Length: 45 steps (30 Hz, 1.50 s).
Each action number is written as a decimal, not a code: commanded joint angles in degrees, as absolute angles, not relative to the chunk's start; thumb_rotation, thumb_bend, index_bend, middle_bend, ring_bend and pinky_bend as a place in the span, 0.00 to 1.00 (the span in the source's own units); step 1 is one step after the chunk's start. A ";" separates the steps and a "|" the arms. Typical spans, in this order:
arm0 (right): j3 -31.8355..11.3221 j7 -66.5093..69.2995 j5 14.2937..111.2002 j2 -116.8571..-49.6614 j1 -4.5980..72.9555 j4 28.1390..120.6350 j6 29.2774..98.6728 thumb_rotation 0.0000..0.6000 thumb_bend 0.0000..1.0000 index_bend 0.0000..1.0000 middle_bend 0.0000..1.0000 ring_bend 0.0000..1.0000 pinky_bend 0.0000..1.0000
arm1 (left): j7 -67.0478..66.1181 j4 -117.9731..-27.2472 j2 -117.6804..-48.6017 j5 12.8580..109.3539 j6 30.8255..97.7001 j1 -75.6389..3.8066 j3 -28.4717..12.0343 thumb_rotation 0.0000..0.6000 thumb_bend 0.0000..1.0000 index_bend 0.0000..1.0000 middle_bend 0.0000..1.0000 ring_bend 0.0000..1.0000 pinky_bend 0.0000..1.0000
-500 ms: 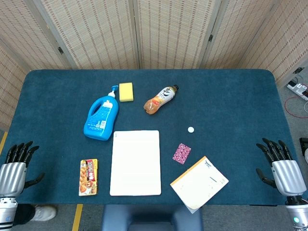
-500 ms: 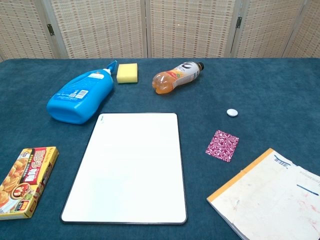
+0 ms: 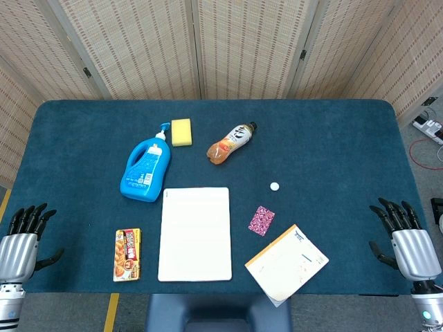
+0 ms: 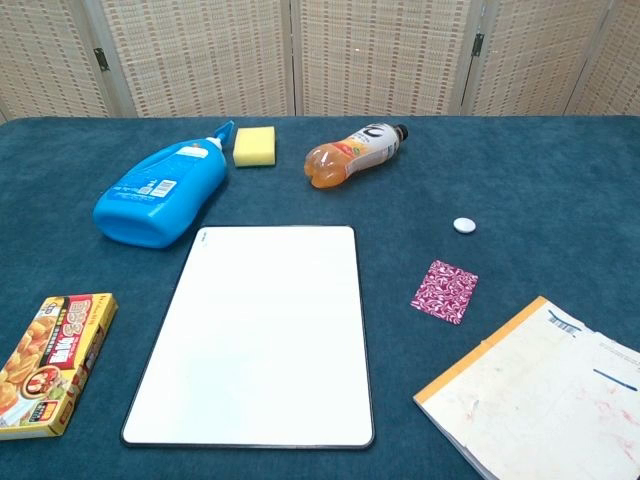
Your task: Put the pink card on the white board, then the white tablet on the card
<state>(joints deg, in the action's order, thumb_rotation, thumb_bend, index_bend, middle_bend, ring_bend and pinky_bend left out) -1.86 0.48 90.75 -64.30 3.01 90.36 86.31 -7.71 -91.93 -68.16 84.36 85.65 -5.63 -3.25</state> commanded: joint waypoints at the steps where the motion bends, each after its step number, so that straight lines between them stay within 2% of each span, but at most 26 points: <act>1: -1.74 0.32 90.93 -64.27 3.20 90.34 86.01 1.00 0.34 0.15 0.11 0.10 0.00 | -7.74 -92.00 -68.12 84.43 85.64 -5.67 -3.26 1.00 0.24 0.19 0.11 0.08 0.00; 10: -1.69 -1.17 91.69 -64.10 5.78 91.57 82.49 1.00 0.34 0.15 0.11 0.10 0.00 | -7.74 -92.27 -67.96 84.63 85.59 -5.75 -3.20 1.00 0.24 0.20 0.11 0.08 0.00; 20: -3.44 -5.66 91.15 -66.03 15.04 93.34 69.82 1.00 0.34 0.20 0.11 0.10 0.00 | -7.01 -92.27 -67.70 84.98 86.24 -5.31 -2.98 1.00 0.24 0.20 0.11 0.08 0.00; 24: -4.65 -8.34 89.65 -68.43 20.01 92.89 63.08 1.00 0.34 0.20 0.08 0.04 0.00 | -6.82 -92.32 -67.67 85.38 86.66 -4.95 -2.64 1.00 0.24 0.20 0.11 0.08 0.00; 29: -5.71 -9.50 87.48 -72.73 25.18 90.86 56.53 1.00 0.34 0.20 0.07 0.03 0.00 | -6.54 -92.37 -67.41 85.20 87.29 -4.35 -2.53 1.00 0.24 0.20 0.11 0.08 0.00; 45: -6.04 -15.57 82.56 -84.16 35.79 80.30 44.33 1.00 0.34 0.20 0.06 0.00 0.00 | -6.23 -92.20 -67.18 84.98 87.73 -3.50 -2.29 1.00 0.24 0.20 0.11 0.08 0.00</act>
